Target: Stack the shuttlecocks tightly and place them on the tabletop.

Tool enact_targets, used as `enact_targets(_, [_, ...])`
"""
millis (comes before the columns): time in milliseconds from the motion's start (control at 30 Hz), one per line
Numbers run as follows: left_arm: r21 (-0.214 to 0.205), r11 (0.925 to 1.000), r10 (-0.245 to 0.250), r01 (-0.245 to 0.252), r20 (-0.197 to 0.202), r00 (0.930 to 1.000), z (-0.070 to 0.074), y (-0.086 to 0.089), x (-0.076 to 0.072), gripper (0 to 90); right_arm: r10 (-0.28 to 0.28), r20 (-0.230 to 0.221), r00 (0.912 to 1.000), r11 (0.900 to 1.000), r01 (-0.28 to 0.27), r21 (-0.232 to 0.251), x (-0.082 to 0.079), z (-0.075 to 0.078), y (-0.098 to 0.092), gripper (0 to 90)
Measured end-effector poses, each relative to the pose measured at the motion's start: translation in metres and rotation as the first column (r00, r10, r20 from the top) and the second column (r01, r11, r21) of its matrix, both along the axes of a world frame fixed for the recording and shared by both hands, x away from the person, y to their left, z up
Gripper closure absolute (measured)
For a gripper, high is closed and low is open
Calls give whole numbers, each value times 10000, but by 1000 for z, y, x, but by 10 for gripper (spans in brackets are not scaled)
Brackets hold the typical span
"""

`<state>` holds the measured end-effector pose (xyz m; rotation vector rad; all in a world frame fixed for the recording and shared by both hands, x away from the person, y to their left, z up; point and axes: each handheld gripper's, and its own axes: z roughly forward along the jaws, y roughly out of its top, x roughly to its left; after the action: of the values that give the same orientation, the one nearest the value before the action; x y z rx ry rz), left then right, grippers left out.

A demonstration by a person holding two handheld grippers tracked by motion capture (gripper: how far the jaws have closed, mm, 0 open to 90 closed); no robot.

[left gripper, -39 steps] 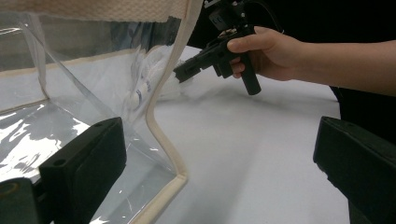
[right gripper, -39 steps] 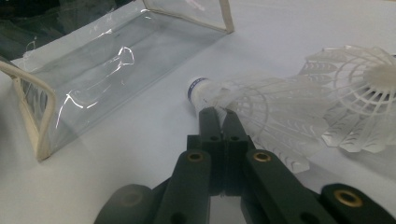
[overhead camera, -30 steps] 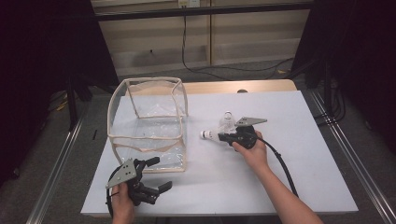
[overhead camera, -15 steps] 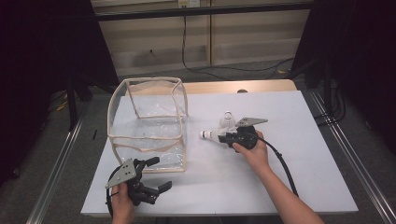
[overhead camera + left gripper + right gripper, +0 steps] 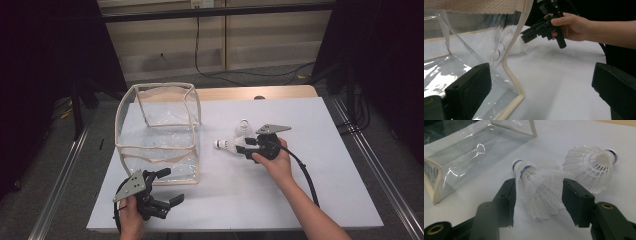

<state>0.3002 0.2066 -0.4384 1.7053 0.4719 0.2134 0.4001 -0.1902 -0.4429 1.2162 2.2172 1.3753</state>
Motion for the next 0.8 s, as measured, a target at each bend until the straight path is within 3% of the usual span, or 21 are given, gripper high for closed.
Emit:
enact_targets(267, [-28,10000,8,-8,-5,10000,0,0,0,27,-251,-117,9996,9997,250,-24,-2,6,-8,301])
enact_targets(800, [-6,10000,-1,1,-25,10000,0,-1,0,27,-553,246,9982,9982,558,-204,-6,17,-21,199])
